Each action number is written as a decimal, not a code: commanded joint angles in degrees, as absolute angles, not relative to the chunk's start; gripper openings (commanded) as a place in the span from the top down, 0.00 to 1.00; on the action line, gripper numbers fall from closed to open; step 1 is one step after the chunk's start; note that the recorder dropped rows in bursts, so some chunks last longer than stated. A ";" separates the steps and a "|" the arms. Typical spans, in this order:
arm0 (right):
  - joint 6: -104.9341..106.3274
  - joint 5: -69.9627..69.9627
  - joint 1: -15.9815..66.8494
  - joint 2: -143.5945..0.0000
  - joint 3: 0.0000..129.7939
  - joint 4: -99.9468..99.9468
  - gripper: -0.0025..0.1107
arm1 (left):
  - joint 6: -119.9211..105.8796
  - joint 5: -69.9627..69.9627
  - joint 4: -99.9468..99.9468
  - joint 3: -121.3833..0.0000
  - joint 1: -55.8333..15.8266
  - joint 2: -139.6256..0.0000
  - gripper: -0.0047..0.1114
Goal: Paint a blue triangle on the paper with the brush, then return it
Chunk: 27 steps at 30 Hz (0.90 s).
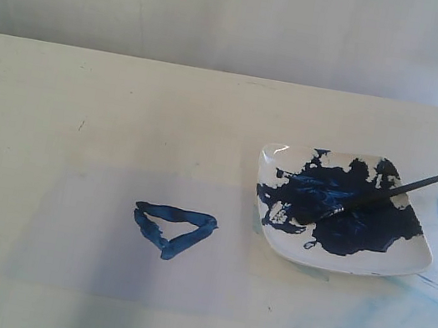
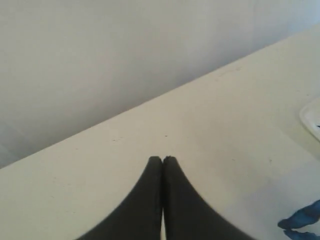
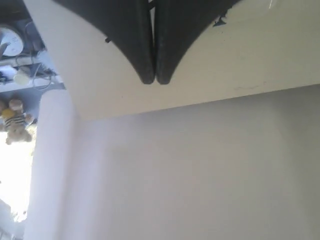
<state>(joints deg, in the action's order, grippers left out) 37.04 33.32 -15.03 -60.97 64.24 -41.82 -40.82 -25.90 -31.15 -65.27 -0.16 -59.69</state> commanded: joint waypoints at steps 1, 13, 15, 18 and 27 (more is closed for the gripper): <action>38.33 29.27 -15.33 -52.42 58.46 -38.47 0.98 | -32.12 -21.70 -23.84 -61.74 -0.13 -53.88 0.96; 36.59 34.33 -15.33 -40.88 48.48 -39.19 0.98 | -25.41 0.62 -22.27 -42.22 -4.47 -48.62 0.96; 35.60 37.62 -15.33 -40.32 48.48 -39.37 0.98 | -25.41 2.64 -22.27 -40.55 -7.36 -48.62 0.96; 35.60 40.45 -15.33 -40.08 48.48 -39.37 0.98 | -25.41 3.25 -22.32 -39.64 -9.38 -48.62 0.96; 35.60 40.71 -15.33 -40.08 48.48 -38.96 0.98 | -25.41 -1.47 -22.41 -39.65 -9.48 -48.62 0.96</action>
